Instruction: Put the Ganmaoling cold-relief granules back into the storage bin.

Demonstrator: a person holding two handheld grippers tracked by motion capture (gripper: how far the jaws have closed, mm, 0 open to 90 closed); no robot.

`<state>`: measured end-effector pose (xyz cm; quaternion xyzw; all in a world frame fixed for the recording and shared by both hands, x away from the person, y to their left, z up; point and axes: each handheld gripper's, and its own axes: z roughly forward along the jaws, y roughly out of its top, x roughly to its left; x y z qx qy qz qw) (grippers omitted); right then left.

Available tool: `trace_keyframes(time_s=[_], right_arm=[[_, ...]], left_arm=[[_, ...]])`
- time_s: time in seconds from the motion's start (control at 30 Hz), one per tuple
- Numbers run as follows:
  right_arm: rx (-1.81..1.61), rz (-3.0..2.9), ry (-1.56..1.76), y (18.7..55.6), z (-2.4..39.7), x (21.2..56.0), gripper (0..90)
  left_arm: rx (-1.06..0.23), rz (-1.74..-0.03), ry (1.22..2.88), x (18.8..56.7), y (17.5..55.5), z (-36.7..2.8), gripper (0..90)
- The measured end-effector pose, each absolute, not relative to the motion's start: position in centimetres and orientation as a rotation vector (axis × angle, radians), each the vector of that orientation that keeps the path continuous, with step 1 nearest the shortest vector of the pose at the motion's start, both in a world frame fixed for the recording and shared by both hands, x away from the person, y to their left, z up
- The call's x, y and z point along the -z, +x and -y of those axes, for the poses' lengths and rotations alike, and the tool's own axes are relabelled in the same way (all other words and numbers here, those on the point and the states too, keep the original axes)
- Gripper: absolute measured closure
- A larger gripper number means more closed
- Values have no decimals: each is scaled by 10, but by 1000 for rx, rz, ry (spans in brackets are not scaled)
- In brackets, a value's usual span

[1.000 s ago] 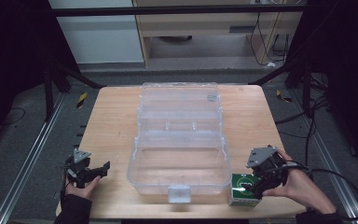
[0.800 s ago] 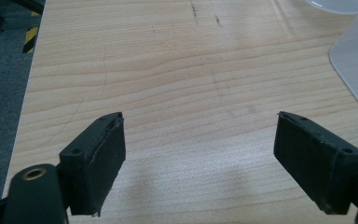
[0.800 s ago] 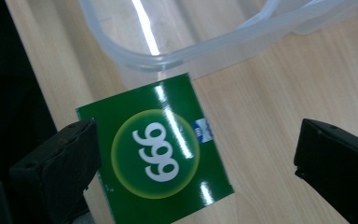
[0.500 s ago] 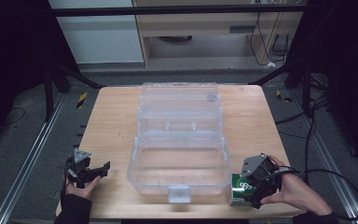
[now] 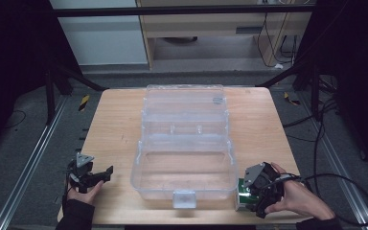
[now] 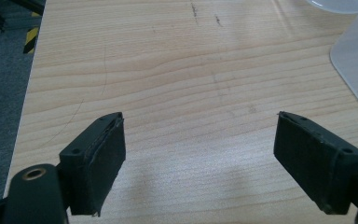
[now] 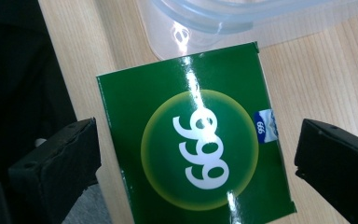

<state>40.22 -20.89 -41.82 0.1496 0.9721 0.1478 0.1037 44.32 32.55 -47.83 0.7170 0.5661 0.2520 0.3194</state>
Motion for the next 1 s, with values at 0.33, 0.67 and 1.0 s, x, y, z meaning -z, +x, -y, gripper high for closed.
trace_keyframes(time_s=[0.33, 0.67, 1.0], right_arm=[[-390, -2905, 415, 408, 203, 431, 13], [-353, -2941, 377, 413, 201, 442, 38], [-309, -2974, 347, 415, 199, 446, 73]], left_arm=[[-664, -1489, 1886, 479, 443, -326, 160], [-663, -1488, 1889, 479, 444, -326, 161], [-663, -1487, 1890, 479, 444, -326, 163]])
